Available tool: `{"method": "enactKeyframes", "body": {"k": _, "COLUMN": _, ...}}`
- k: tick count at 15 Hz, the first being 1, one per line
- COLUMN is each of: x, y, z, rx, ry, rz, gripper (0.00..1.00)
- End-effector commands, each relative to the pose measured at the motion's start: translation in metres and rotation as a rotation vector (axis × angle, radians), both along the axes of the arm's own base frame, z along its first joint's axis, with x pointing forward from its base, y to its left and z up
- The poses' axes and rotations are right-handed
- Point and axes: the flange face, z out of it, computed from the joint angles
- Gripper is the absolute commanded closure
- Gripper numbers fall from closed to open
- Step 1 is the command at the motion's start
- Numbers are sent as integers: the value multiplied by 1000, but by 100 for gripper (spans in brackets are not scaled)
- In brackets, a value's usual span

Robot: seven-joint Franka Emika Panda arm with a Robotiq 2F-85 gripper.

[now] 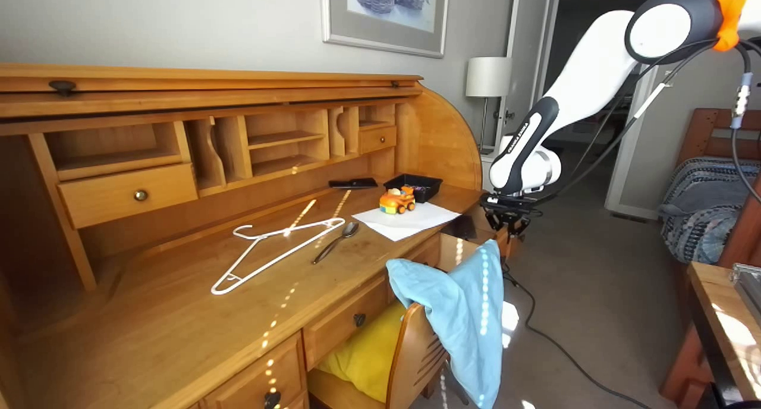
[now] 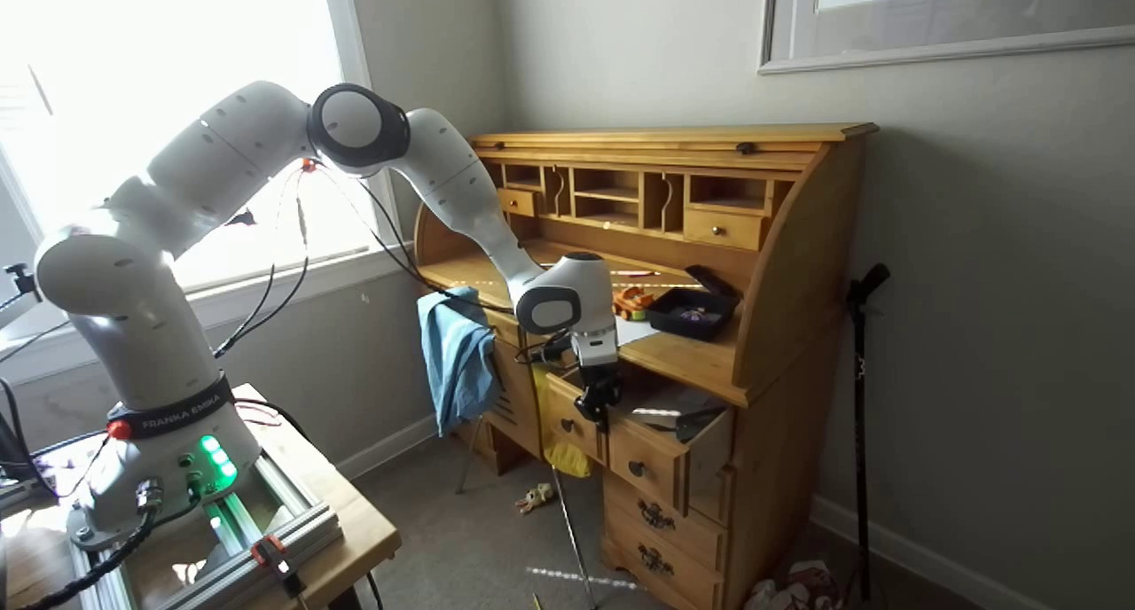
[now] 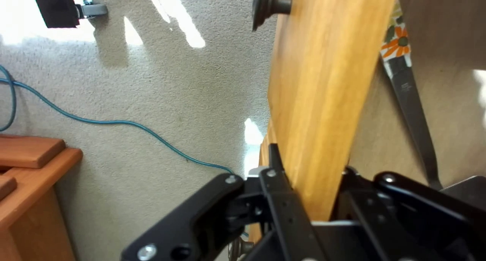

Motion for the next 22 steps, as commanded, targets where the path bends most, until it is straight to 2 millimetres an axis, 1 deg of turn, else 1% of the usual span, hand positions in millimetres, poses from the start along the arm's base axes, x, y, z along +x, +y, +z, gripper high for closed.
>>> {"method": "enactKeyframes", "body": {"k": 1, "x": 34, "y": -10, "z": 6, "rx": -32, "ry": -76, "rz": -83, "gripper": 95}}
{"method": "enactKeyframes", "body": {"k": 4, "x": 50, "y": -18, "z": 6, "rx": -50, "ry": -88, "rz": -102, "gripper": 95}}
{"method": "enactKeyframes", "body": {"k": 8, "x": 75, "y": -17, "z": 5, "rx": -58, "ry": -98, "rz": -76, "gripper": 95}}
{"method": "enactKeyframes", "body": {"k": 11, "x": 90, "y": -17, "z": 6, "rx": -63, "ry": -115, "rz": -72, "gripper": 95}}
{"method": "enactKeyframes", "body": {"k": 13, "x": 90, "y": -17, "z": 7, "rx": -60, "ry": -91, "rz": -83, "gripper": 95}}
{"method": "enactKeyframes", "body": {"k": 14, "x": 83, "y": -17, "z": 9, "rx": -31, "ry": -68, "rz": -88, "gripper": 95}}
{"method": "enactKeyframes", "body": {"k": 17, "x": 68, "y": -17, "z": 8, "rx": -20, "ry": -46, "rz": -102, "gripper": 95}}
{"method": "enactKeyframes", "body": {"k": 20, "x": 64, "y": -18, "z": 10, "rx": -24, "ry": -35, "rz": -116, "gripper": 95}}
{"method": "enactKeyframes", "body": {"k": 21, "x": 62, "y": -17, "z": 12, "rx": -24, "ry": -36, "rz": -121, "gripper": 55}}
{"method": "enactKeyframes", "body": {"k": 22, "x": 61, "y": -18, "z": 13, "rx": -21, "ry": -34, "rz": -135, "gripper": 54}}
